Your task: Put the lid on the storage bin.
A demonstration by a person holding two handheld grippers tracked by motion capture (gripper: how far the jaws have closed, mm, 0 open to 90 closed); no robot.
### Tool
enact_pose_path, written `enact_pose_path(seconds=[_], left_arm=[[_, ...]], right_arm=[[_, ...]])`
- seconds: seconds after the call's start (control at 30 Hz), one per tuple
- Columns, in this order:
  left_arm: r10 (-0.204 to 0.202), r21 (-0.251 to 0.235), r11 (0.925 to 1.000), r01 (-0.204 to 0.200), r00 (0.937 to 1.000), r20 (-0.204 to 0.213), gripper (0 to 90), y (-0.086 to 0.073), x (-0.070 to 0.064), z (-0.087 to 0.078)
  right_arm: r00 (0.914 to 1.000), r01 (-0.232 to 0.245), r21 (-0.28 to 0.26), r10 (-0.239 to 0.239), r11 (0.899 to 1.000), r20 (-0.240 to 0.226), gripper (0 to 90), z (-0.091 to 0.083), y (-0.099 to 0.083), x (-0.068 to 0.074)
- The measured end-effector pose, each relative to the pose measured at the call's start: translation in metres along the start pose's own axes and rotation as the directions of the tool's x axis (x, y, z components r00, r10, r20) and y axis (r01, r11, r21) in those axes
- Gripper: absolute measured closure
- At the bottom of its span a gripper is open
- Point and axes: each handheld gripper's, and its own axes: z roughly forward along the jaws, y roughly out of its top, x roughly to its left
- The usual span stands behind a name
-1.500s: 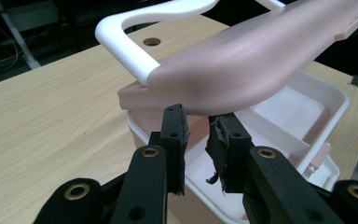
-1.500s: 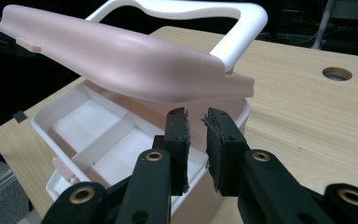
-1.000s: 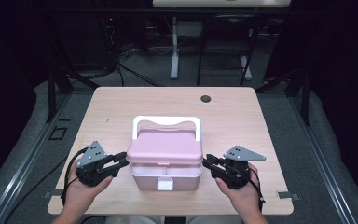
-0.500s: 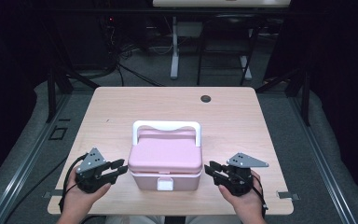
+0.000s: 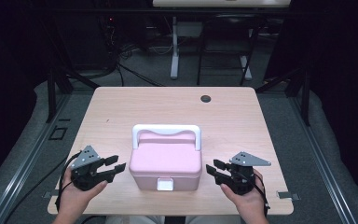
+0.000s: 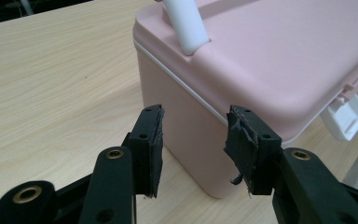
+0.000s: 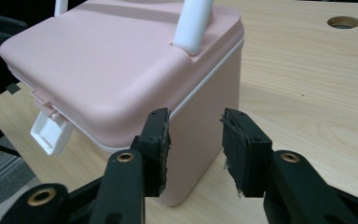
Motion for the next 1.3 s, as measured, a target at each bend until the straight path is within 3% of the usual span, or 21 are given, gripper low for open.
enact_pose_path(seconds=[0.33, 0.6, 0.7, 0.97, 1.03, 1.3], left_arm=[[-0.023, -0.012, 0.9997, 0.023, 0.9996, -0.017, 53.5, 0.008, 0.016, 0.001], [-0.064, -0.025, 0.9977, 0.062, 0.9961, -0.06, 52.9, 0.012, 0.041, 0.007], [-0.075, -0.022, 0.9971, 0.073, 0.9946, -0.072, 52.7, 0.01, 0.05, 0.009], [-0.113, -0.022, 0.9935, 0.112, 0.9866, -0.117, 51.8, -0.003, 0.066, 0.017], [-0.137, -0.028, 0.9905, 0.134, 0.982, -0.13, 51.7, -0.01, 0.071, 0.022], [-0.136, -0.017, 0.9907, 0.135, 0.9784, -0.156, 51.8, -0.024, 0.078, 0.029]], right_arm=[[0.9995, -0.014, -0.019, 0.015, 1.0, 0.027, 51.8, 0.001, 0.01, -0.014], [0.9958, -0.033, -0.029, 0.035, 0.999, 0.084, 50.8, 0.008, 0.017, -0.034], [0.9931, -0.05, -0.029, 0.053, 0.998, 0.105, 50.9, 0.011, 0.019, -0.042], [0.9844, -0.02, -0.018, 0.022, 1.0, 0.175, 50.7, 0.014, 0.016, -0.052], [0.9782, -0.014, -0.01, 0.015, 1.0, 0.207, 50.3, 0.017, 0.01, -0.058], [0.9665, -0.045, -0.039, 0.054, 0.998, 0.251, 49.0, 0.017, -0.002, -0.071]])
